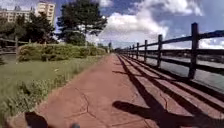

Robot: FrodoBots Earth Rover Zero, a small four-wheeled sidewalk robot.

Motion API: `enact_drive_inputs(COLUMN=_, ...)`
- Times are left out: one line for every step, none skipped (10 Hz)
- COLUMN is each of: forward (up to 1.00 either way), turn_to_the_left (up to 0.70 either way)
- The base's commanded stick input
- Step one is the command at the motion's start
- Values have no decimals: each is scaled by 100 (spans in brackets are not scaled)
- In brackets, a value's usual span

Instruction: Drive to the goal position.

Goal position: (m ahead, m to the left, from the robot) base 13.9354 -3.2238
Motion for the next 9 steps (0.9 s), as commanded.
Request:
enact_drive_inputs(forward=85, turn_to_the_left=0)
enact_drive_inputs(forward=85, turn_to_the_left=0)
enact_drive_inputs(forward=85, turn_to_the_left=-24)
enact_drive_inputs(forward=85, turn_to_the_left=-34)
enact_drive_inputs(forward=85, turn_to_the_left=-32)
enact_drive_inputs(forward=85, turn_to_the_left=-27)
enact_drive_inputs(forward=85, turn_to_the_left=0)
enact_drive_inputs(forward=85, turn_to_the_left=0)
enact_drive_inputs(forward=85, turn_to_the_left=0)
